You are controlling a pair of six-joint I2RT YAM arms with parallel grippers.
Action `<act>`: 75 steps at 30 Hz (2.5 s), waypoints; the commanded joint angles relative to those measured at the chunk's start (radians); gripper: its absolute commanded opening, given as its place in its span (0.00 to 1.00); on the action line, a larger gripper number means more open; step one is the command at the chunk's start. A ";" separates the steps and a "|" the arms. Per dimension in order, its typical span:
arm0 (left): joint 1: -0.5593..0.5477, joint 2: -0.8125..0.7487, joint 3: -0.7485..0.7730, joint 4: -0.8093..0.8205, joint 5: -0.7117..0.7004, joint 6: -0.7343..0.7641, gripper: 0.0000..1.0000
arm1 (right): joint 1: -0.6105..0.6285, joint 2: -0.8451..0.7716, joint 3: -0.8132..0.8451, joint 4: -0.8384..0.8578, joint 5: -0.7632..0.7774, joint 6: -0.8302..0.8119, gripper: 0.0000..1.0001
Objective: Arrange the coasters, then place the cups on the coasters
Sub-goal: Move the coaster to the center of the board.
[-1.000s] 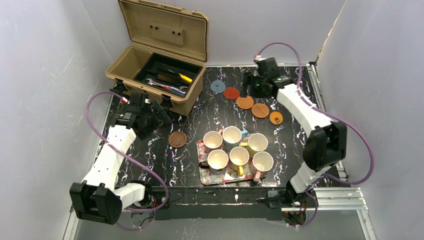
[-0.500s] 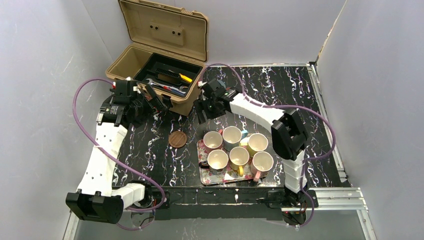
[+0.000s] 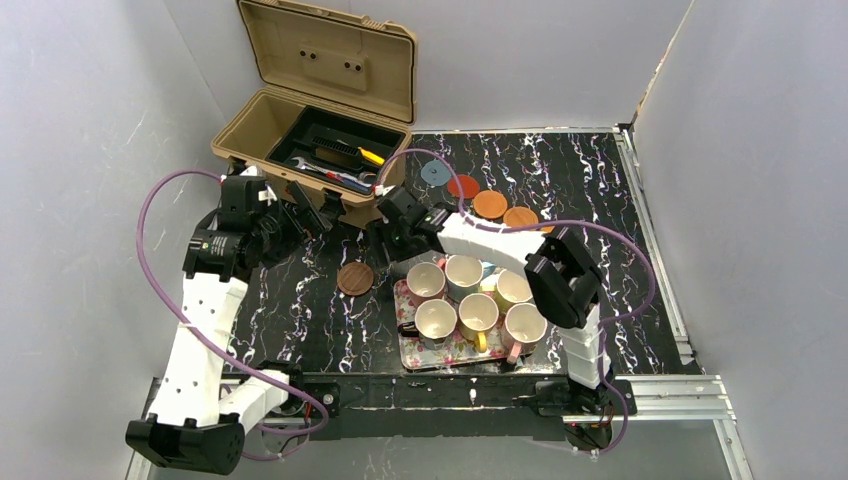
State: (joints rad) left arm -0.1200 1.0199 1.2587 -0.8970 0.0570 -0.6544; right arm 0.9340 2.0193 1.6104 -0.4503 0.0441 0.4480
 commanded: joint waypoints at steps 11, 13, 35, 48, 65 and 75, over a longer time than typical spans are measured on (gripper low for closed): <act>-0.003 -0.041 -0.018 -0.010 0.063 0.151 0.98 | 0.163 0.036 -0.074 0.121 0.395 0.094 0.76; -0.003 -0.030 -0.014 -0.002 0.059 0.175 0.98 | 0.166 0.044 -0.093 0.137 0.410 0.093 0.76; -0.003 -0.135 -0.344 0.483 -0.110 0.348 0.98 | 0.189 0.198 0.028 0.217 0.387 0.027 0.73; -0.003 -0.223 -0.445 0.513 -0.175 0.360 0.98 | 0.190 0.210 0.108 0.206 0.408 0.029 0.76; -0.003 -0.206 -0.436 0.512 -0.196 0.371 0.98 | 0.189 0.258 0.106 0.183 0.490 0.019 0.76; -0.002 -0.207 -0.436 0.505 -0.194 0.369 0.98 | 0.145 0.161 -0.040 0.189 0.541 0.008 0.71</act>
State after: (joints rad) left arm -0.1211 0.8181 0.8238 -0.3954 -0.1207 -0.2955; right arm 1.1141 2.2139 1.6279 -0.1986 0.5392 0.4717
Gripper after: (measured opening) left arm 0.981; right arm 0.722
